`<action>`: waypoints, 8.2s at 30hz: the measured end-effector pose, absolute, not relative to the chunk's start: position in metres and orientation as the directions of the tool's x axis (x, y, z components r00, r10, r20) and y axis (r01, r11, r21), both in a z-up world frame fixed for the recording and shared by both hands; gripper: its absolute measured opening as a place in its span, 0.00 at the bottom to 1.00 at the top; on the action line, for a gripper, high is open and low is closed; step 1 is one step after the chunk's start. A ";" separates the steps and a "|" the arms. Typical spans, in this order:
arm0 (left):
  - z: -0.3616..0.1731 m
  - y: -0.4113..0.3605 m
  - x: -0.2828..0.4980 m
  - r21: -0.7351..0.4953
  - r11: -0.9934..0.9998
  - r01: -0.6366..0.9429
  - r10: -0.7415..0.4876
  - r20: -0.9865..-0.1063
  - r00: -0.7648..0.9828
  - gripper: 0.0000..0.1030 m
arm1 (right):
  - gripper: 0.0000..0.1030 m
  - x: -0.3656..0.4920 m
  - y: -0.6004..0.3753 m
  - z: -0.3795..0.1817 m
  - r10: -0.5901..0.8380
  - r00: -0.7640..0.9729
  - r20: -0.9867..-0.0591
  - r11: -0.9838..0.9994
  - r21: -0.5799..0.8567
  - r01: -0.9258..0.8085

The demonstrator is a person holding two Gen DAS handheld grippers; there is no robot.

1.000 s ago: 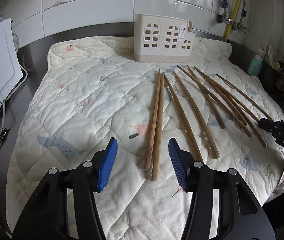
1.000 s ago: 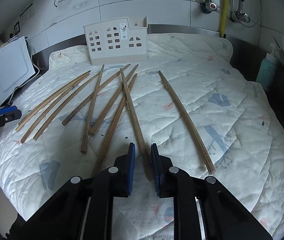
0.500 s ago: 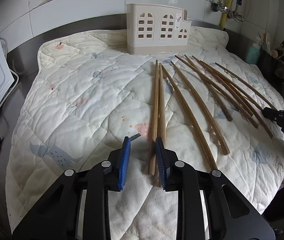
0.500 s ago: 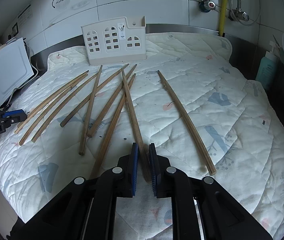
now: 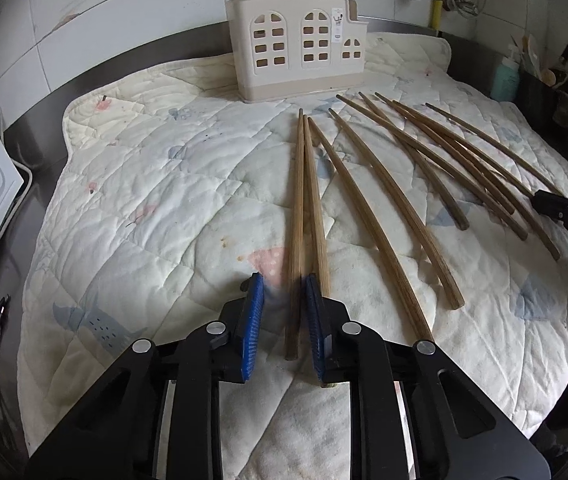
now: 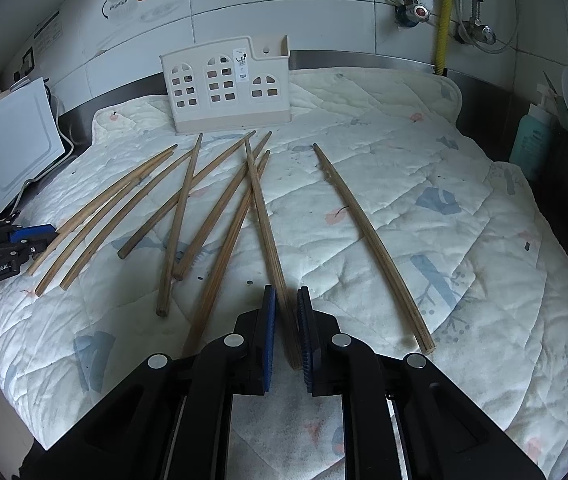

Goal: Organize utensils
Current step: 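Lower the left tool onto a chopstick and close it while the right tool grasps another, then lift the held chopsticks with both tools and carry them above the white holder, then lower the chopsticks into the holder and open both tools, then move both open tools back over the remaining chopsticks, then close the left tool on a chopstick while the right tool grasps another, then lift the chopsticks with both tools and carry them toward the holder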

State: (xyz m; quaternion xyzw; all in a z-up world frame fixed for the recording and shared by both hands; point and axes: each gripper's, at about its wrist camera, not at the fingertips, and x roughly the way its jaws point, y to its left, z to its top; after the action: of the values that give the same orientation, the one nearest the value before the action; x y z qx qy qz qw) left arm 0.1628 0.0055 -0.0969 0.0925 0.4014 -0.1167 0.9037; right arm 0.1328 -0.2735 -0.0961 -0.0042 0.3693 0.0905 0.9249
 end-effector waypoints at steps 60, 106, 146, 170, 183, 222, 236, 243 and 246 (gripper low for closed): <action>0.011 0.017 0.183 -0.047 0.964 0.262 -0.245 -0.542 0.804 0.05 | 0.06 0.172 -0.263 0.077 0.307 0.810 -0.500 0.941 0.034 -0.335; 0.144 -0.015 0.366 -0.061 0.960 0.275 -0.279 -0.346 0.896 0.08 | 0.23 0.380 -0.220 0.129 0.236 0.830 -0.506 0.952 -0.052 -0.302; 0.020 0.003 0.125 -0.084 0.939 0.333 -0.325 -0.531 0.783 0.83 | 0.40 0.085 -0.237 -0.027 0.188 0.787 -0.588 0.968 -0.026 -0.250; -0.041 0.033 0.124 -0.116 0.963 0.242 -0.260 -0.630 0.732 0.82 | 0.18 0.126 -0.209 -0.093 0.272 0.657 -0.703 0.954 0.107 -0.280; -0.068 0.026 0.128 -0.111 0.958 0.265 -0.267 -0.680 0.682 0.60 | 0.06 0.130 -0.199 -0.093 0.243 0.677 -0.695 0.961 0.078 -0.265; -0.040 0.038 0.133 -0.073 0.974 0.213 -0.213 -0.607 0.765 0.06 | 0.06 0.126 -0.220 0.053 0.386 0.808 -0.446 0.922 0.157 -0.353; 0.010 0.047 0.153 -0.084 0.969 0.231 -0.242 -0.487 0.839 0.05 | 0.06 0.158 -0.216 0.127 0.419 0.811 -0.408 0.900 0.065 -0.431; 0.045 0.045 0.182 -0.082 0.962 0.259 -0.267 -0.470 0.841 0.05 | 0.06 0.197 -0.225 0.164 0.378 0.836 -0.397 0.917 0.034 -0.398; 0.058 0.042 0.197 -0.067 0.960 0.272 -0.271 -0.475 0.838 0.05 | 0.06 0.218 -0.227 0.179 0.340 0.853 -0.396 0.929 0.001 -0.370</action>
State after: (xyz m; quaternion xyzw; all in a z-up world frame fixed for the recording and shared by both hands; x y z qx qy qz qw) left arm 0.1966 0.0415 0.0577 0.0017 0.2473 -0.1416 0.9585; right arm 0.2178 -0.2269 0.1789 -0.0378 0.1985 0.1847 0.9618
